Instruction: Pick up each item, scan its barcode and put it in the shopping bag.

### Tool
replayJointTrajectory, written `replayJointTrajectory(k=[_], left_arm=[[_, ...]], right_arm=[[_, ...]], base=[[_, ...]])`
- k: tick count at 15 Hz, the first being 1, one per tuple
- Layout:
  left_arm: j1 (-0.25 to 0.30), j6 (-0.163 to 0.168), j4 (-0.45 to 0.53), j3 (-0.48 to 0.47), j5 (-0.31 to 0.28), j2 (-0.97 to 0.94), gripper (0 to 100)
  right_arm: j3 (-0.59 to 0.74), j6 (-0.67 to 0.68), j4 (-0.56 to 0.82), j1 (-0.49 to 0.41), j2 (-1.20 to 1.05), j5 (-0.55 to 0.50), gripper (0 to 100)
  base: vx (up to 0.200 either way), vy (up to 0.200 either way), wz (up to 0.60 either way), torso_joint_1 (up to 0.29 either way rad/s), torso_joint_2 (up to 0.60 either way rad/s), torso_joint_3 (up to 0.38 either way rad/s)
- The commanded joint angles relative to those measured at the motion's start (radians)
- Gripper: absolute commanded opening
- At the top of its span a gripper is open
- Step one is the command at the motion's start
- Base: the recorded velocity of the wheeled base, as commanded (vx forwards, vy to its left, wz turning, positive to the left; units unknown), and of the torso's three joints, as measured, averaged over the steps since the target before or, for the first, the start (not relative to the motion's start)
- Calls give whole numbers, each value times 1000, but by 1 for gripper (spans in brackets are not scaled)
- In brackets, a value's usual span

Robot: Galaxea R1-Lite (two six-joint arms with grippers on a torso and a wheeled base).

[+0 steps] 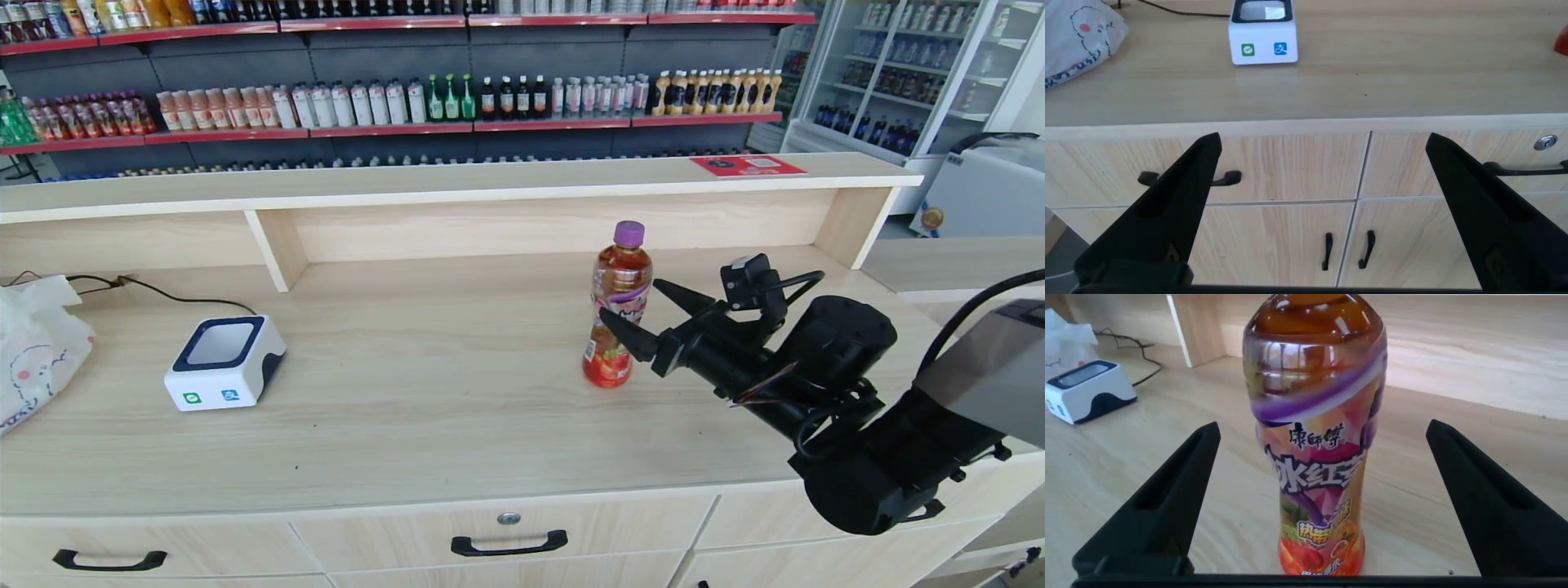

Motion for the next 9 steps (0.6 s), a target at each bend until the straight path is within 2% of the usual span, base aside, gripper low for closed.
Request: replayJointTrajectory(k=[1,9], left_arm=[[1,1,-2,0,0,0,100],[-1,18,-3,0,0,0,100]], right_arm=[[-61,0,-1,7,67,1,100],[-199,-23,-1,7,172,1,100]], base=[[0,0,0,0,0,0],[0,0,0,0,0,0]])
